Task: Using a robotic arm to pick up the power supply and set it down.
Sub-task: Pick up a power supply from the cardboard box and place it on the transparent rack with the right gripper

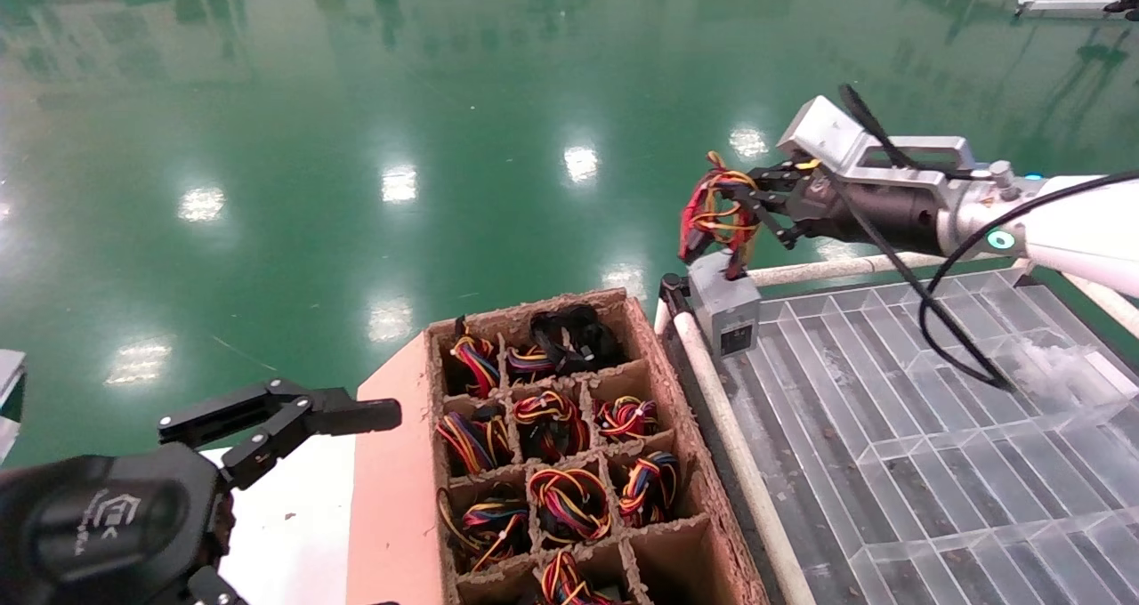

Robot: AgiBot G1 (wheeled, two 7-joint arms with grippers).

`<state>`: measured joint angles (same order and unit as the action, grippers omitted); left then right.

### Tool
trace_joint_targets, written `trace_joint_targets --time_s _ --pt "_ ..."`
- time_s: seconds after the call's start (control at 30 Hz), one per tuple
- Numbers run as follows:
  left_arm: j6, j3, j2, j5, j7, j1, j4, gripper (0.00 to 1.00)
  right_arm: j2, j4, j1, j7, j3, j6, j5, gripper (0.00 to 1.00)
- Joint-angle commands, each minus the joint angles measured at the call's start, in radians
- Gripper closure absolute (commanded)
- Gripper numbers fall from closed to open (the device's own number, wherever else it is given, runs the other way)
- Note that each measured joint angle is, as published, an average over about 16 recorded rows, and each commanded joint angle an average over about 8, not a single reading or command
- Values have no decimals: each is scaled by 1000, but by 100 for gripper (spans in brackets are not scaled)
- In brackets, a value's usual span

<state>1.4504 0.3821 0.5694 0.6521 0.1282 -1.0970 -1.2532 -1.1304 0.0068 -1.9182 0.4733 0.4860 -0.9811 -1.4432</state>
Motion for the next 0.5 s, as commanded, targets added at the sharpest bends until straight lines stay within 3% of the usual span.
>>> trace_joint_targets --time_s 0.03,0.5 --pt "0 0 0 0 0 0 0 0 -7 -5 1 -2 1 -4 -1 100" --pt "0 0 0 0 0 0 0 0 -2 -25 51 -34 -21 81 31 100"
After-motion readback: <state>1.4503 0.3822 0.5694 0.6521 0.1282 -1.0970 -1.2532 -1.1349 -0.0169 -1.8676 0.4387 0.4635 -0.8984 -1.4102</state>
